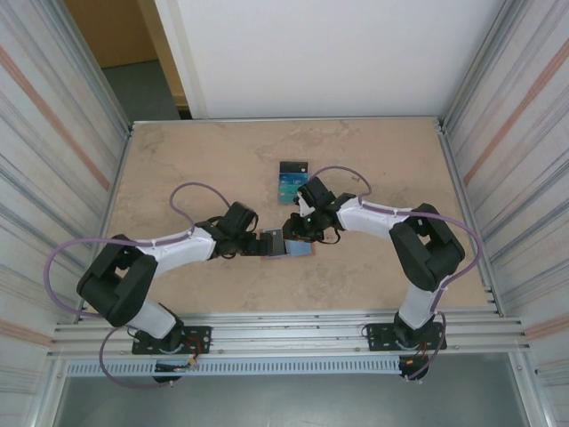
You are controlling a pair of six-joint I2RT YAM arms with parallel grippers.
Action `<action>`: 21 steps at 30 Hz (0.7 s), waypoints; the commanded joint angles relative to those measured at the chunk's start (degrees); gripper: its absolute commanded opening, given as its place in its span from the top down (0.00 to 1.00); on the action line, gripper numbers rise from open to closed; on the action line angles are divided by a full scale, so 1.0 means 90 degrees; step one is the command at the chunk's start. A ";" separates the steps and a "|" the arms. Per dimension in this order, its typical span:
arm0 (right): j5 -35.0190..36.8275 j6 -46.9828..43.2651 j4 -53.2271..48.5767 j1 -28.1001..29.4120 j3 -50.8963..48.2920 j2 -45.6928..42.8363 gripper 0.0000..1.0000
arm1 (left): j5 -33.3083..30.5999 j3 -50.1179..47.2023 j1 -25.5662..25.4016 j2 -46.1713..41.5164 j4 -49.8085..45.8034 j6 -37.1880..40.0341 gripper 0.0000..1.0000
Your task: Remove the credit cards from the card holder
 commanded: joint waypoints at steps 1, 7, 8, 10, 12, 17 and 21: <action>-0.0027 -0.0037 -0.0213 0.0010 0.0230 0.0129 0.68 | -0.0064 0.0028 0.0026 0.0003 -0.0228 -0.0077 0.01; -0.0038 -0.0037 -0.0276 0.0018 0.0317 0.0248 0.66 | -0.0118 0.0011 0.0028 -0.0022 -0.0339 -0.0047 0.01; -0.0024 -0.0046 -0.0304 0.0016 0.0332 0.0269 0.65 | -0.0105 0.0020 0.0030 0.0007 -0.0340 -0.0042 0.01; 0.0028 -0.0061 -0.0378 0.0033 0.0389 0.0320 0.65 | -0.0125 0.0035 0.0031 0.0055 -0.0371 -0.0047 0.01; 0.0080 -0.0085 -0.0442 0.0042 0.0440 0.0349 0.65 | -0.0170 0.0049 0.0030 0.0079 -0.0432 -0.0052 0.01; 0.0170 -0.0114 -0.0520 0.0061 0.0450 0.0387 0.66 | -0.0274 0.0118 0.0011 0.0175 -0.0538 0.0036 0.01; 0.0241 -0.0124 -0.0521 0.0057 0.0423 0.0334 0.66 | -0.0485 0.0249 -0.0240 0.0241 -0.0533 0.0172 0.06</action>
